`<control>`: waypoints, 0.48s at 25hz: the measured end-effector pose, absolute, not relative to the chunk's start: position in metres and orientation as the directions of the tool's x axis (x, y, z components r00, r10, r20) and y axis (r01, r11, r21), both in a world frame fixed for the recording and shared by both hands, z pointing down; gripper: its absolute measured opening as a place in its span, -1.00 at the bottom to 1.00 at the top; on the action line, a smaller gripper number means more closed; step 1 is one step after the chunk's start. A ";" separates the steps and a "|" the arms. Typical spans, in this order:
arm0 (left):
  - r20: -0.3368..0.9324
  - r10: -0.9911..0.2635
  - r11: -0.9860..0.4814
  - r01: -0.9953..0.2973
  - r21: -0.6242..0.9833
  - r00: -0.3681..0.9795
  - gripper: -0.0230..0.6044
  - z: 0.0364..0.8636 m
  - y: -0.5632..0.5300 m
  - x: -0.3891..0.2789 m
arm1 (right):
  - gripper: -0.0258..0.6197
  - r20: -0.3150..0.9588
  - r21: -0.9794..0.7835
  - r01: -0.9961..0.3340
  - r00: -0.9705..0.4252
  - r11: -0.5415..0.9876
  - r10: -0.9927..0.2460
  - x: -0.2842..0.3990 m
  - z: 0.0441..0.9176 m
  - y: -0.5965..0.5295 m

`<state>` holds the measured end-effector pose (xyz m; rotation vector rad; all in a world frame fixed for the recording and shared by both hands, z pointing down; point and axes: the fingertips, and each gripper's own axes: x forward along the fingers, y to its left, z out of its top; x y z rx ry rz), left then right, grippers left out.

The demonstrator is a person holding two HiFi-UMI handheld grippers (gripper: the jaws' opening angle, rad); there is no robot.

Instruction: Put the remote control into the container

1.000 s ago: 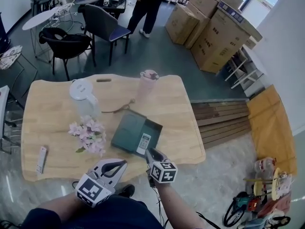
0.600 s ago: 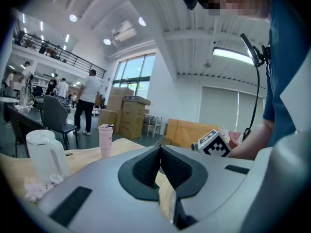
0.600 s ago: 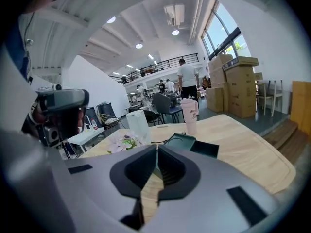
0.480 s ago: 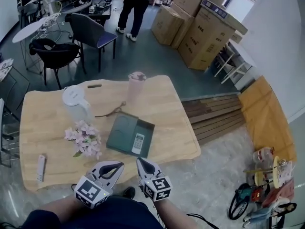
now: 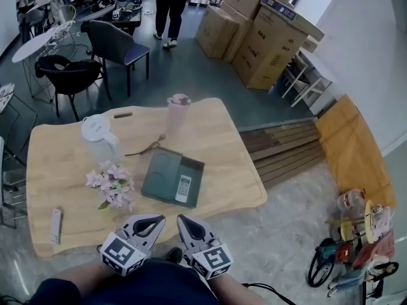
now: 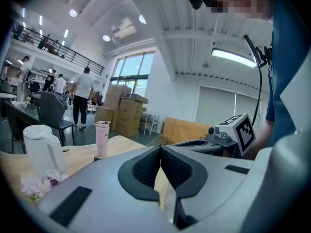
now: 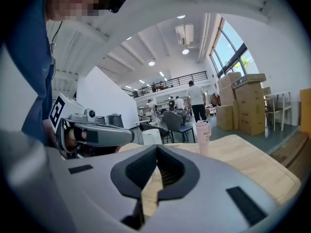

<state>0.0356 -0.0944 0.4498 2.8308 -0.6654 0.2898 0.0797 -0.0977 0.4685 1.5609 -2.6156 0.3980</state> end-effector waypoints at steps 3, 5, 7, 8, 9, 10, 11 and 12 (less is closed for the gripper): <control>0.238 -0.409 -0.877 -0.452 0.166 0.881 -0.89 0.450 -0.093 0.036 | -0.87 0.180 -0.183 -0.869 -0.490 0.460 -0.853 0.076 0.467 -0.093; 0.239 -0.405 -0.879 -0.448 0.165 0.882 -0.89 0.449 -0.092 0.036 | -0.87 0.177 -0.183 -0.867 -0.492 0.463 -0.852 0.074 0.465 -0.090; 0.238 -0.402 -0.881 -0.444 0.165 0.884 -0.89 0.448 -0.091 0.036 | -0.87 0.173 -0.178 -0.866 -0.494 0.467 -0.852 0.072 0.463 -0.088; 0.238 -0.400 -0.882 -0.442 0.165 0.885 -0.89 0.448 -0.091 0.036 | -0.87 0.173 -0.177 -0.867 -0.494 0.467 -0.852 0.072 0.462 -0.088; 0.238 -0.398 -0.882 -0.441 0.164 0.886 -0.89 0.448 -0.091 0.037 | -0.87 0.174 -0.177 -0.867 -0.493 0.466 -0.852 0.072 0.462 -0.087; 0.238 -0.397 -0.883 -0.439 0.164 0.887 -0.89 0.448 -0.090 0.037 | -0.87 0.175 -0.175 -0.868 -0.492 0.465 -0.853 0.072 0.462 -0.087; 0.238 -0.396 -0.884 -0.438 0.164 0.887 -0.89 0.448 -0.090 0.037 | -0.87 0.175 -0.172 -0.868 -0.492 0.465 -0.853 0.072 0.462 -0.087; 0.238 -0.395 -0.884 -0.437 0.164 0.887 -0.89 0.449 -0.090 0.037 | -0.87 0.174 -0.169 -0.869 -0.491 0.465 -0.854 0.072 0.462 -0.086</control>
